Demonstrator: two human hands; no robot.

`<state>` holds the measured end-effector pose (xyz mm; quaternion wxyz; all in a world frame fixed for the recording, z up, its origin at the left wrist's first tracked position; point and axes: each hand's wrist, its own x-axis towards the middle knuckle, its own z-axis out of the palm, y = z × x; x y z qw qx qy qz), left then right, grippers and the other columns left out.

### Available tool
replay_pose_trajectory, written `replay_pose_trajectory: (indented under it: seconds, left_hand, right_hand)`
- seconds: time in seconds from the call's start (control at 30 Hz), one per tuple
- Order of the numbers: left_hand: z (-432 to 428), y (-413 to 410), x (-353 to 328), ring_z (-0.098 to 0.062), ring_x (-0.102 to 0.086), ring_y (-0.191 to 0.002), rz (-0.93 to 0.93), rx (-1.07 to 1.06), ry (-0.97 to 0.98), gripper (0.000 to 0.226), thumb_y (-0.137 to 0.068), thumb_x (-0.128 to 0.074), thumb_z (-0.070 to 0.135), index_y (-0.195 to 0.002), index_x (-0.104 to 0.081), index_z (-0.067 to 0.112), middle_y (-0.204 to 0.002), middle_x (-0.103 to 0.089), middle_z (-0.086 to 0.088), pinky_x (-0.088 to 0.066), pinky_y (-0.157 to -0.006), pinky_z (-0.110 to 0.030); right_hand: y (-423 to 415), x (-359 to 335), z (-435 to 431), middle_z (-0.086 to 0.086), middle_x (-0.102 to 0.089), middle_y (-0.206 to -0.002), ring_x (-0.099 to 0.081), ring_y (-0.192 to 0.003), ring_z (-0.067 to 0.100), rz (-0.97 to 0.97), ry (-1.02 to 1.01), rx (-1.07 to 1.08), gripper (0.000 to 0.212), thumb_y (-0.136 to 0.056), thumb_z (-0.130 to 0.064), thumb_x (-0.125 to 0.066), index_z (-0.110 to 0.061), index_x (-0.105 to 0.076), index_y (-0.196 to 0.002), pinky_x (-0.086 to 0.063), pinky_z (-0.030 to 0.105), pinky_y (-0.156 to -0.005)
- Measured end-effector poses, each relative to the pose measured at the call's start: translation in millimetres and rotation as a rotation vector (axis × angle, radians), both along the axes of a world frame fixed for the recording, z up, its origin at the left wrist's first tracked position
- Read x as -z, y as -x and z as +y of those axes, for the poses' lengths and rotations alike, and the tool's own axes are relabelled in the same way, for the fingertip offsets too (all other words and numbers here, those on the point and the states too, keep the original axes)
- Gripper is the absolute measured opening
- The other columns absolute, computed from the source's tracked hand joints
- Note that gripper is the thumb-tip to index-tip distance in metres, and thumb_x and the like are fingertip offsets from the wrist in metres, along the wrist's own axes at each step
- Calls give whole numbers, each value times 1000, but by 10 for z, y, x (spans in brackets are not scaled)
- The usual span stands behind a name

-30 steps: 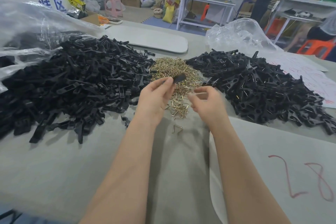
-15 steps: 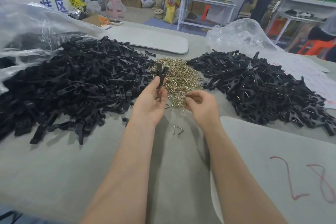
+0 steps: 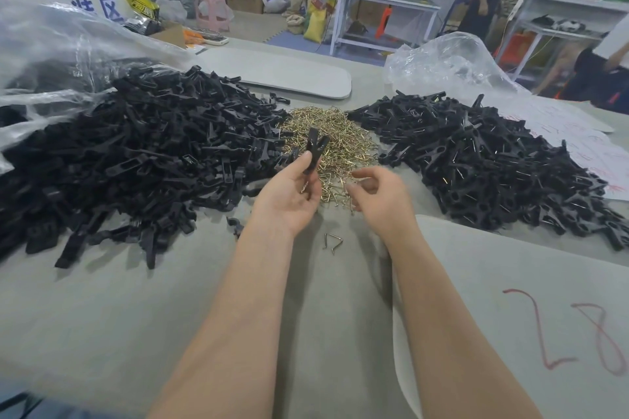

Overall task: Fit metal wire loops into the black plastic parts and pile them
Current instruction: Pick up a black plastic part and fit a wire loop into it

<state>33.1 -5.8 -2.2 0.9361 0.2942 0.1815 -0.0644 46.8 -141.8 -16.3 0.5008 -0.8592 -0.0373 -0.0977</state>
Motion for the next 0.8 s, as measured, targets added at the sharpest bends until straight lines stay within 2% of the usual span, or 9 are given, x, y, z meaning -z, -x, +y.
replay_pose_trajectory:
  seconds: [0.2, 0.23, 0.3, 0.33, 0.43, 0.53, 0.63, 0.73, 0.8]
  left_hand:
    - [-21, 3, -22, -14, -62, -81, -19, -43, 48, 7, -89, -60, 1, -82, -61, 0, -80, -64, -10, -56, -79, -24]
    - [-21, 7, -26, -16, -63, -83, -23, -42, 65, 5, -88, -60, -1, -83, -61, -2, -83, -64, -12, -57, -78, -23]
    - [-31, 18, -33, -20, -64, -86, -30, -33, 80, 2, -87, -60, -5, -85, -61, -4, -87, -64, -16, -56, -74, -21]
    - [-41, 22, -32, -20, -65, -87, -37, -20, 68, 2, -87, -59, -6, -86, -61, -5, -88, -64, -17, -56, -72, -20]
    - [-95, 8, -13, -20, -65, -85, -65, 15, 16, 5, -88, -56, -6, -89, -61, -6, -88, -66, -16, -57, -68, -19]
    - [-141, -24, 22, -15, -64, -84, -87, 47, -76, 6, -90, -59, 3, -95, -62, 2, -89, -67, -9, -56, -76, -22]
    - [-177, -46, 61, -8, -57, -73, -84, 66, -202, 4, -90, -62, 14, -93, -61, 16, -80, -63, 2, -48, -69, -19]
    - [-215, -53, 70, -7, -50, -63, -72, 42, -220, 2, -90, -62, 13, -89, -60, 15, -73, -58, 2, -41, -60, -18]
    - [-231, -55, 58, -7, -49, -63, -69, 17, -219, 3, -90, -62, 12, -93, -61, 12, -74, -58, 1, -41, -58, -18]
  right_hand:
    - [6, -15, -47, -3, -62, -87, -55, -79, 9, -101, 154, -42, 15, -90, -8, -58, -11, -67, -102, -41, 6, -69]
    - [7, -24, -56, -2, -64, -90, -57, -81, 9, -134, 169, -34, 18, -91, -8, -55, -12, -67, -105, -42, 7, -71]
    - [13, -45, -67, -4, -61, -89, -62, -78, 13, -165, 114, 0, 24, -94, -8, -50, -13, -62, -114, -50, 21, -77]
    - [17, -56, -69, -7, -57, -87, -65, -72, 11, -159, 36, 17, 25, -96, -7, -47, -14, -59, -117, -54, 26, -72]
    - [11, -71, -63, -6, -51, -87, -65, -58, 5, -98, -195, 51, 18, -97, -4, -45, -12, -51, -112, -56, 21, -62]
    - [-16, -62, -76, -3, -55, -87, -66, -60, 8, -42, -270, 73, 16, -94, -2, -50, -5, -54, -109, -57, 25, -68]
    - [-11, -49, -108, 3, -60, -88, -67, -61, 5, -36, -334, 42, 14, -93, 0, -52, -8, -59, -102, -58, 24, -71]
    - [-9, -45, -137, 8, -65, -93, -67, -68, 7, -49, -301, 18, 19, -92, 0, -53, -13, -66, -97, -57, 29, -78]
    - [-11, -37, -137, 3, -66, -92, -67, -79, 13, -91, -109, 33, 19, -92, -2, -53, -12, -69, -97, -55, 36, -85]
